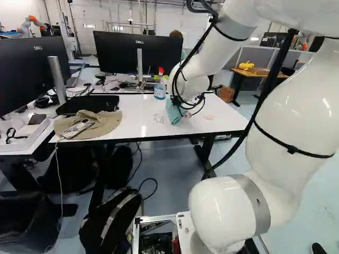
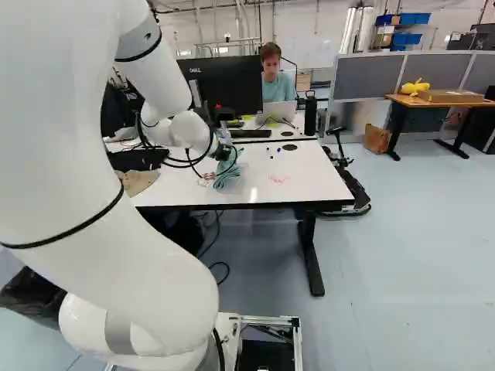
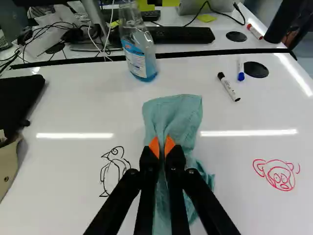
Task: Clean the table with the green towel
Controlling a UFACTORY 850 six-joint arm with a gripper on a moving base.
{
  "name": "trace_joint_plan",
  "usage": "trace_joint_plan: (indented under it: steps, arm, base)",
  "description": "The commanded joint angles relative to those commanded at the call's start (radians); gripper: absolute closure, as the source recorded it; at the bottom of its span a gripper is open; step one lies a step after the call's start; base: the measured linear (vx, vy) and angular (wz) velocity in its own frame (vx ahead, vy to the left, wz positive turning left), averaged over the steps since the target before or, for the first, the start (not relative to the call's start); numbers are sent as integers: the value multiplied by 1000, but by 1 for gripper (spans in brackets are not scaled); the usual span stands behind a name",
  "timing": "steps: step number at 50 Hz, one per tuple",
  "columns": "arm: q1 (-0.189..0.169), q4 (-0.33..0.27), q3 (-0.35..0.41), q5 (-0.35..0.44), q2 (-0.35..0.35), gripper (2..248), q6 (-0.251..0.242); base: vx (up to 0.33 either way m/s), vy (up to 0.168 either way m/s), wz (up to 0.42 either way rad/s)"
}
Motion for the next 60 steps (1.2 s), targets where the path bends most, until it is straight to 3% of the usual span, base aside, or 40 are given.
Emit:
trace_joint_plan:
  steps: [60]
  arm:
    - [194,0,-52,0,-50,218,0]
  base:
    - [0,0,0]
